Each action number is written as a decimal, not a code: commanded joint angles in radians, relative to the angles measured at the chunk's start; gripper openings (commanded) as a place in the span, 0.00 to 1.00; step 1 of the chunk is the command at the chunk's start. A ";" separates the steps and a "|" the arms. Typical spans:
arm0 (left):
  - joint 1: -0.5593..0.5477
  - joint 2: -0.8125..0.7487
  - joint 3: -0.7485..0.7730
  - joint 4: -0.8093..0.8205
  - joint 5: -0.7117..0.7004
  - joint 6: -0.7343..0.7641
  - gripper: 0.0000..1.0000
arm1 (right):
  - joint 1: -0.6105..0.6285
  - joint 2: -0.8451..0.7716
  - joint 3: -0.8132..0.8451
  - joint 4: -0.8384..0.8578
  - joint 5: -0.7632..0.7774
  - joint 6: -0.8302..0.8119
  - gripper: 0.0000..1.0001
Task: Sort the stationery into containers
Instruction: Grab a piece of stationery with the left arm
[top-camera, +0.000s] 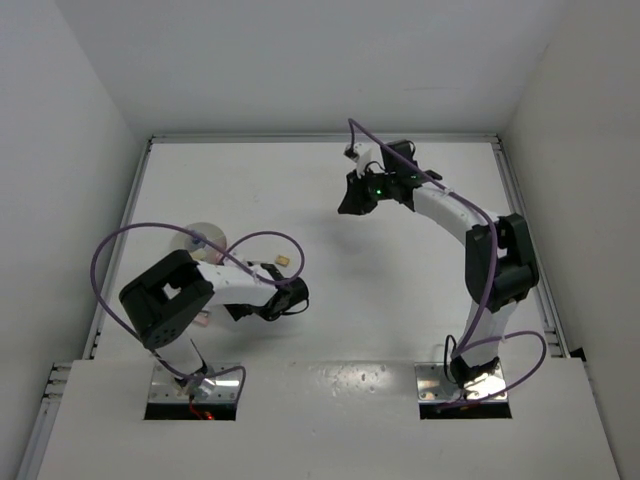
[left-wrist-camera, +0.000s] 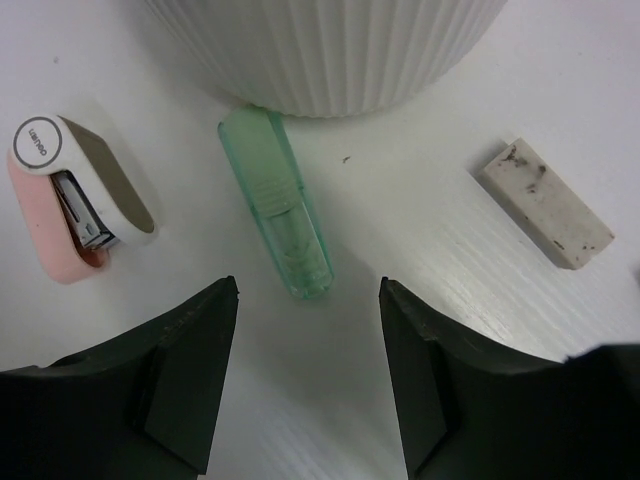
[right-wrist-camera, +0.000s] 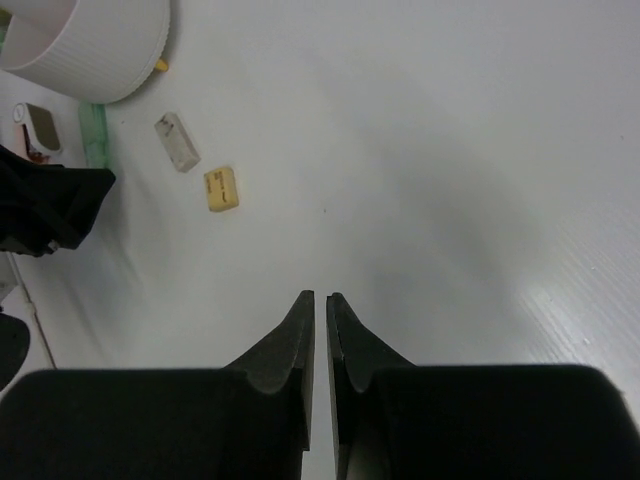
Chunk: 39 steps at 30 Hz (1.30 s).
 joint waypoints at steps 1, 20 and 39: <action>-0.010 0.033 0.019 -0.003 -0.052 -0.235 0.64 | -0.018 -0.002 0.003 0.031 -0.082 0.021 0.10; 0.021 0.097 -0.045 0.043 -0.081 -0.369 0.52 | -0.116 -0.030 -0.006 0.040 -0.176 0.058 0.11; 0.012 0.077 -0.031 0.017 -0.012 -0.426 0.48 | -0.209 -0.050 -0.015 0.086 -0.306 0.166 0.11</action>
